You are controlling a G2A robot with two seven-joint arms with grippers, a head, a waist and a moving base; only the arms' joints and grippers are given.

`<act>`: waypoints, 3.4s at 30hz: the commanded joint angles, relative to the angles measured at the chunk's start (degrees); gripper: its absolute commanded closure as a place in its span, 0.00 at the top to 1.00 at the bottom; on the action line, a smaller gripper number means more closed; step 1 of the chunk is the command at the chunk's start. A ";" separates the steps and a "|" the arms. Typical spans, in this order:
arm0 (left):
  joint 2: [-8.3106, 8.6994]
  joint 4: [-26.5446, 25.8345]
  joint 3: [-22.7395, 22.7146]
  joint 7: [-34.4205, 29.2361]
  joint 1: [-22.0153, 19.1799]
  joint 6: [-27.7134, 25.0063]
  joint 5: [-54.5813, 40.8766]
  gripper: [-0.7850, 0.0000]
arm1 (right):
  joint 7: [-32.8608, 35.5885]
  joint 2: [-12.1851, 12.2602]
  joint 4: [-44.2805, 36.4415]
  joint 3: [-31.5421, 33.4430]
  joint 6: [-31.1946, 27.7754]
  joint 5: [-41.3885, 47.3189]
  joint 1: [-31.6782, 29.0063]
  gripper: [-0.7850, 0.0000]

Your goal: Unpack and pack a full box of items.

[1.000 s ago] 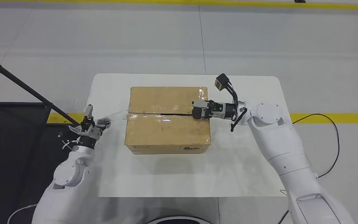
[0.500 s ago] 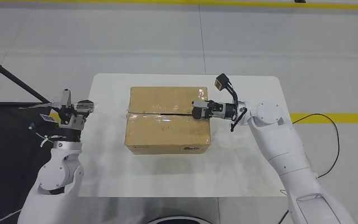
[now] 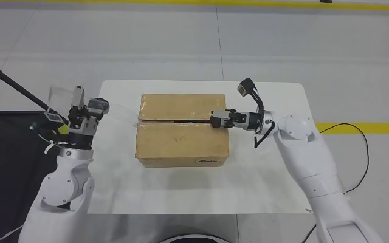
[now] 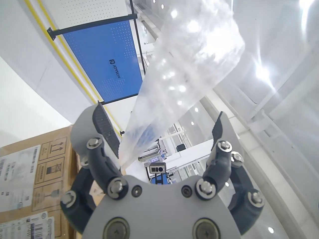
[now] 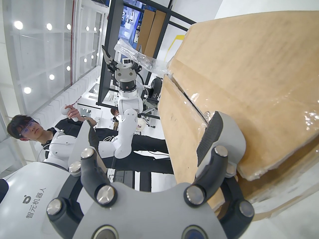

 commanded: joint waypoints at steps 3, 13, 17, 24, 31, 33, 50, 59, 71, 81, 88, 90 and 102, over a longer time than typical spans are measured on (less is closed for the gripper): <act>-0.19 -0.27 0.79 -1.01 -0.87 1.12 -0.58 1.00 | 0.20 0.33 -1.15 0.72 0.05 -0.05 -0.60 1.00; -0.65 -0.58 1.33 -3.89 -1.21 3.03 -4.56 1.00 | 0.46 0.75 -1.36 1.37 -0.14 0.39 -0.93 1.00; -0.79 -0.42 0.86 -5.06 -0.88 3.20 -6.66 1.00 | 0.52 0.84 -1.42 1.35 -0.36 0.48 -0.87 1.00; -1.05 1.66 -1.72 -10.19 1.23 2.35 -17.29 1.00 | 0.43 0.92 -1.31 1.03 -0.42 0.62 -0.59 1.00; -1.30 5.14 -3.99 -11.91 1.64 1.81 -22.61 1.00 | 0.42 0.80 -0.90 0.09 -0.12 0.71 0.32 1.00; -1.38 5.61 -4.33 -11.74 1.69 1.41 -22.78 1.00 | 0.35 0.79 -0.74 -0.15 -0.06 0.57 0.52 1.00; -1.92 5.00 -3.35 -18.39 -0.64 2.23 -27.42 1.00 | -0.25 1.13 -0.96 -0.01 -0.26 0.80 0.10 1.00; -2.22 2.90 -0.43 -18.11 -2.17 3.39 -23.63 1.00 | -0.31 1.65 -1.85 1.17 -0.58 0.95 -1.06 1.00; -2.85 1.21 6.46 -15.57 -5.71 5.22 -15.62 1.00 | 0.52 2.30 -1.25 2.68 -1.89 1.92 -2.19 1.00; -3.52 2.78 11.52 -14.07 -9.27 6.40 -12.23 1.00 | 1.24 2.85 -0.40 3.94 -2.67 2.84 -2.83 1.00; -4.18 4.89 15.39 -11.93 -12.49 7.71 -10.30 1.00 | 1.67 3.41 -0.12 5.55 -3.63 3.57 -3.69 1.00; -4.39 5.55 16.55 -11.34 -13.56 8.13 -9.63 1.00 | 1.80 3.63 -0.06 6.22 -3.94 3.84 -4.14 1.00; -5.87 10.05 23.61 -8.89 -19.15 9.55 -6.63 1.00 | 3.07 4.88 0.90 9.88 -5.24 5.57 -6.40 1.00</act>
